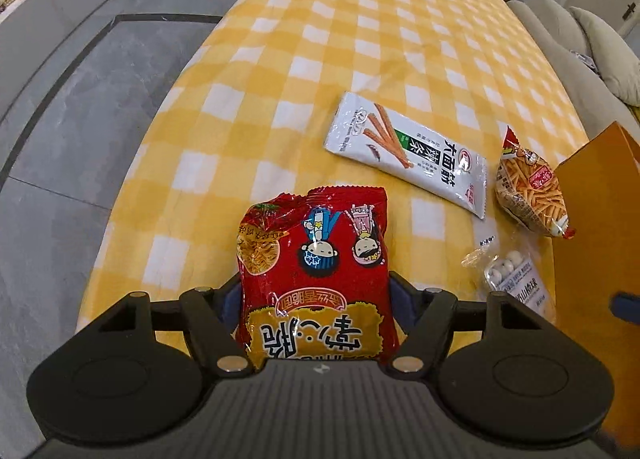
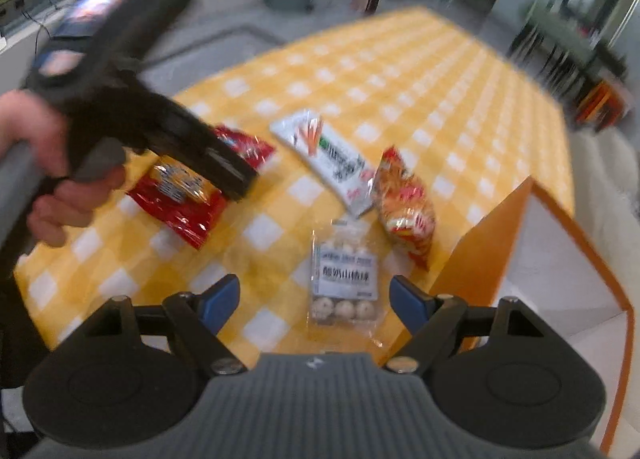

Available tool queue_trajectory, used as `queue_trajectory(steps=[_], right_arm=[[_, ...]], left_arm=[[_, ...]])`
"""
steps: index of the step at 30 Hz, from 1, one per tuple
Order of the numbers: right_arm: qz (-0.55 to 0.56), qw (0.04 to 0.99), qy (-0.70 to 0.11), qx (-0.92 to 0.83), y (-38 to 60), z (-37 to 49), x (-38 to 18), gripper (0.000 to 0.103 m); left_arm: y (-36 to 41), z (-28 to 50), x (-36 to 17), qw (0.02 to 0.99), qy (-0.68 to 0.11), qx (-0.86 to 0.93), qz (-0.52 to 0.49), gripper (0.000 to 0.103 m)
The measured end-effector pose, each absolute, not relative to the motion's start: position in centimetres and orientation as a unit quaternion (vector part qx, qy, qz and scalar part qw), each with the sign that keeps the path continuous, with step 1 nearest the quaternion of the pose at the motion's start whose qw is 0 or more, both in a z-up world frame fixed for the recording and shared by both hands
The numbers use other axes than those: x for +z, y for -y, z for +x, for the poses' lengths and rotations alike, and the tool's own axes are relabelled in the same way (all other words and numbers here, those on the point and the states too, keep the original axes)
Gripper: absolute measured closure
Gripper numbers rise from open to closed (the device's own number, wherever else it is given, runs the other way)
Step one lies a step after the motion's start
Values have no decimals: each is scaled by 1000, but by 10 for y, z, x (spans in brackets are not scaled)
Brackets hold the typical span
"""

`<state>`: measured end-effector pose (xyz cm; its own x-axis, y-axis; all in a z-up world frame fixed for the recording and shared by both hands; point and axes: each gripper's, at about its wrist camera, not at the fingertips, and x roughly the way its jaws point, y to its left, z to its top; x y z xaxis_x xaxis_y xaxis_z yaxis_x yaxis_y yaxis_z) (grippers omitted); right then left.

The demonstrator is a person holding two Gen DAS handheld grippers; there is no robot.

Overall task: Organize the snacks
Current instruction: 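Grasp the clear yogurt-ball pack with the right tool and lift it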

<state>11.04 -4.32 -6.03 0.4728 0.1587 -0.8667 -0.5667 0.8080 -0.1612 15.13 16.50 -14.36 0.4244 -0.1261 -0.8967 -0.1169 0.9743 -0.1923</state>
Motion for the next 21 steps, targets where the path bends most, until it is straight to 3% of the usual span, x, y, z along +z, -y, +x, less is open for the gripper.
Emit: queue_trajectory(steps=[11, 21], right_arm=[[-196, 717, -629, 227, 21, 205, -97, 25], [-233, 680, -670, 184, 13, 240, -141, 23]], left_arm=[[-161, 149, -141, 834, -544, -6, -93, 22], [-164, 151, -142, 830, -548, -11, -102, 22]])
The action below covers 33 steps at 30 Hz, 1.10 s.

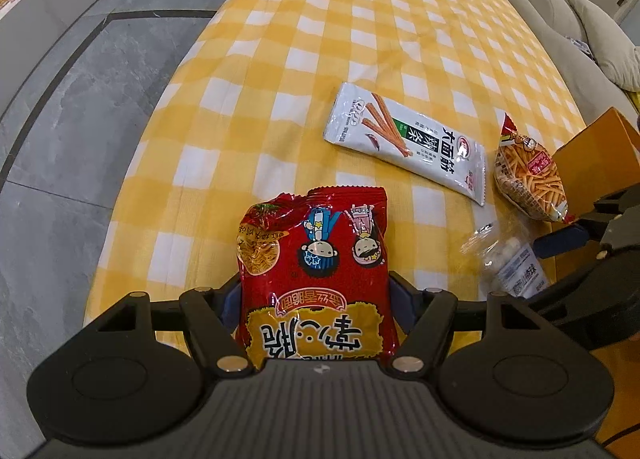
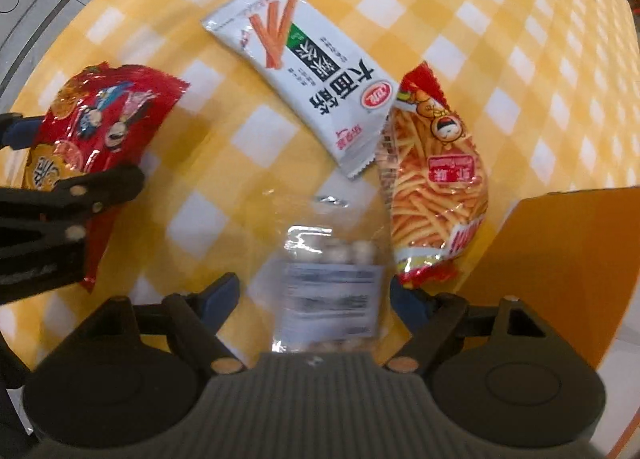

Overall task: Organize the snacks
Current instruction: 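Grasp the clear yogurt-ball pack with the right tool and lift it, then carry the yogurt-ball pack into the box with the right tool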

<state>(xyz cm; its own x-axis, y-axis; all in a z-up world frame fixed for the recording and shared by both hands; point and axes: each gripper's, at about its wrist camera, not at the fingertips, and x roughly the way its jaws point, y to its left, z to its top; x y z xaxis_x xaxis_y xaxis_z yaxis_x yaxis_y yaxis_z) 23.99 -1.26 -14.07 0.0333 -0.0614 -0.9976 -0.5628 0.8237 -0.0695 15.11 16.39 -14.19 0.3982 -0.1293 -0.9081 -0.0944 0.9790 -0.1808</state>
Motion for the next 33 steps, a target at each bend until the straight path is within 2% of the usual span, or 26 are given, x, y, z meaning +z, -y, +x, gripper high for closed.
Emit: queue_trajectory(steps=[3, 5, 6, 7, 16, 21, 26, 33], right_arm=[[-212, 684, -671, 193, 20, 244, -142, 23], [-190, 686, -673, 200, 27, 246, -141, 31], [-180, 687, -674, 203, 31, 247, -140, 41], [-179, 693, -668, 201, 33, 247, -138, 45], [-152, 719, -648, 199, 45, 228, -122, 46], [-125, 750, -613, 213, 50, 204, -89, 46], [-60, 789, -570, 219, 67, 182, -52, 46], [65, 831, -510, 214, 137, 159, 13, 46]], left_arm=[[-162, 151, -142, 830, -549, -8, -99, 22], [-161, 151, -141, 830, -550, -7, -96, 22], [-161, 151, -142, 830, -550, -7, -94, 22], [-160, 151, -142, 830, -551, -8, -91, 22], [-164, 143, -134, 839, -533, -20, -105, 22], [-159, 131, -123, 853, -514, -20, -91, 22], [-161, 119, -108, 856, -503, -30, -116, 22], [-146, 103, -70, 872, -464, -65, -145, 22]])
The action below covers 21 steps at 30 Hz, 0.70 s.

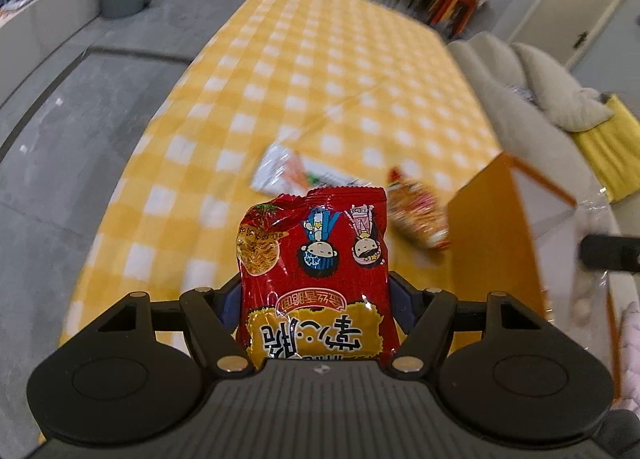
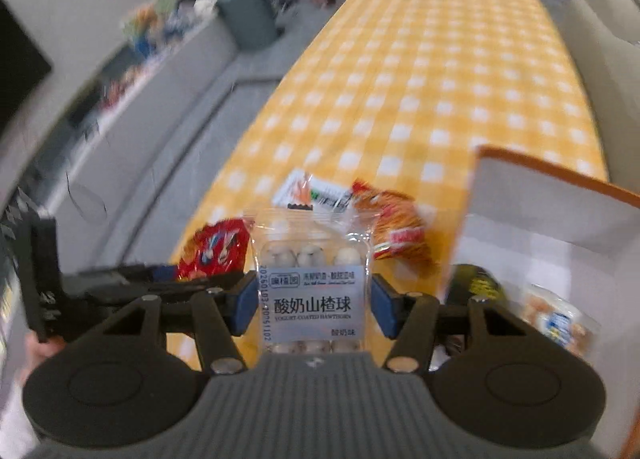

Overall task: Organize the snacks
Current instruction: 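Carry the yogurt-ball pack into the box with the right tool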

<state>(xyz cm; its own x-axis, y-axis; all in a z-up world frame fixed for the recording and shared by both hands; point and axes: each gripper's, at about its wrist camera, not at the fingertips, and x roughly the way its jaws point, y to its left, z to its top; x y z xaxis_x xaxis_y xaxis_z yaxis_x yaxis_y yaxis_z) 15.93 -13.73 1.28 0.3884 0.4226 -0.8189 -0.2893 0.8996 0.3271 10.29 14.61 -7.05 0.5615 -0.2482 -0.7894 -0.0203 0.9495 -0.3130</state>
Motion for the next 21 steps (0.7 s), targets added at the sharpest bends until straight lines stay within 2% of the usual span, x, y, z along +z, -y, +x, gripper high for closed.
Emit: queue_trajectory(steps=[5, 10, 15, 21], right_arm=[[114, 854, -479, 169, 202, 142, 45, 46], [160, 868, -458, 101, 258, 133, 52, 46], [283, 849, -442, 60, 307, 131, 29, 46], [463, 773, -434, 13, 332, 138, -28, 46]], left_arm=[[-125, 96, -44, 885, -438, -89, -131, 22], [-100, 88, -20, 891, -421, -110, -127, 22], [-73, 86, -16, 892, -424, -105, -120, 22], [-44, 99, -22, 882, -445, -95, -122, 22]])
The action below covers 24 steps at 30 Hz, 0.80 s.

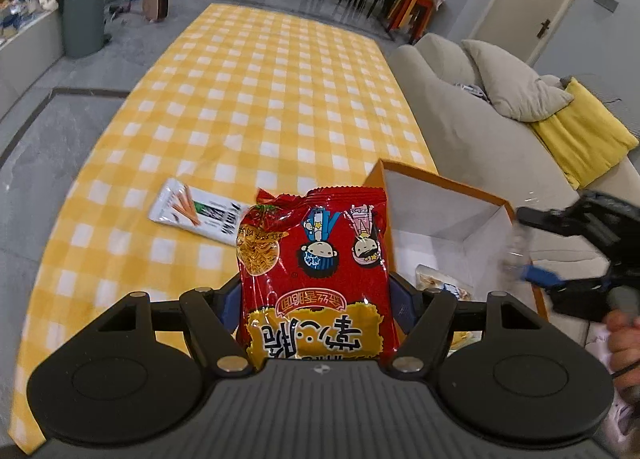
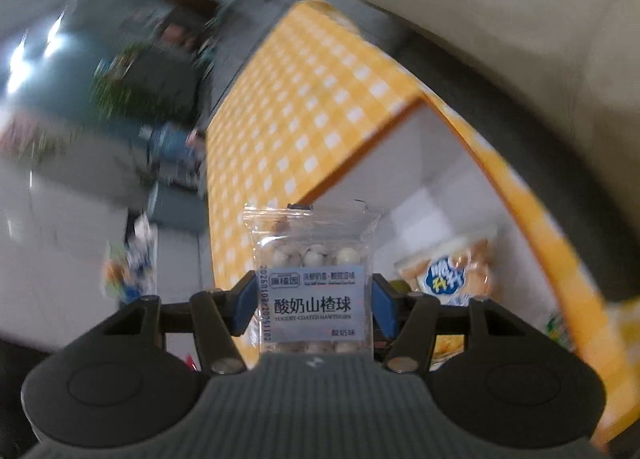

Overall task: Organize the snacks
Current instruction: 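Carry the yogurt-ball pack into the box with the right tool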

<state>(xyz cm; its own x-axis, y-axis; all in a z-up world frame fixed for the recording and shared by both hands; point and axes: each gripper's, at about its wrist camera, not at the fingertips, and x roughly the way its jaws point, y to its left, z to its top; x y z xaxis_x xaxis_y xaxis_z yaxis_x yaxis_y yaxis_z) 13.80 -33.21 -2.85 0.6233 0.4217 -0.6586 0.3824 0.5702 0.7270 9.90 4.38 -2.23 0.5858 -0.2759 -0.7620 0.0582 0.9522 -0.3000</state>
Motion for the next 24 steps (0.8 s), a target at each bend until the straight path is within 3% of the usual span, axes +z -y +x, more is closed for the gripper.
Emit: queue_trajectory(steps=[10, 24], right_arm=[[656, 643, -377, -117, 322, 156, -114, 45], [707, 553, -359, -256, 296, 202, -159, 43]], left_arm=[[-33, 104, -43, 878, -459, -85, -109, 22], [-53, 105, -65, 857, -488, -104, -129, 22]])
